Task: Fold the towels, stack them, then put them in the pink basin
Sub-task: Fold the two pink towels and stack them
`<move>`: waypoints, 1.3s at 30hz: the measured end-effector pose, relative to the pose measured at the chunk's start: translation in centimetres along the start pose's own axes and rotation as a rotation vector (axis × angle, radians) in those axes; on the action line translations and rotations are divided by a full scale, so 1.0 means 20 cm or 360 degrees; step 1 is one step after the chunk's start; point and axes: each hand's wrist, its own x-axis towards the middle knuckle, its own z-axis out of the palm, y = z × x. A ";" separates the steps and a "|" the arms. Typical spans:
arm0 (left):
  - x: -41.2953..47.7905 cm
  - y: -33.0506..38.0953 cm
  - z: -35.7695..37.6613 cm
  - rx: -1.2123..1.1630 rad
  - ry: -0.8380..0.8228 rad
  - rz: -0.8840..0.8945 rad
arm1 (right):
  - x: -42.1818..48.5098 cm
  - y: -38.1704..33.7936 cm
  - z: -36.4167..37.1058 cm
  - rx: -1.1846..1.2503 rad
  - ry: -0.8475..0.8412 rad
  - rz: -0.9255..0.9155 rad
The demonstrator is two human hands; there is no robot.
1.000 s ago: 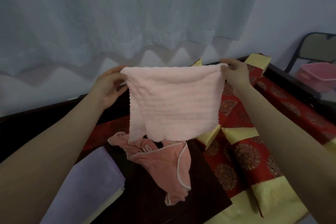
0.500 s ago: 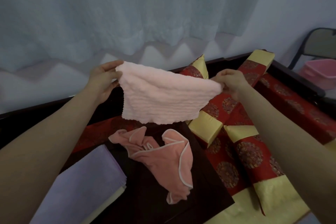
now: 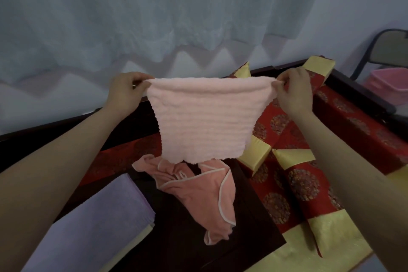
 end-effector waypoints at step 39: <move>-0.36 -0.54 0.36 -0.0219 -0.1012 -0.0600 | -0.53 0.36 0.66 0.0446 -0.0439 0.0092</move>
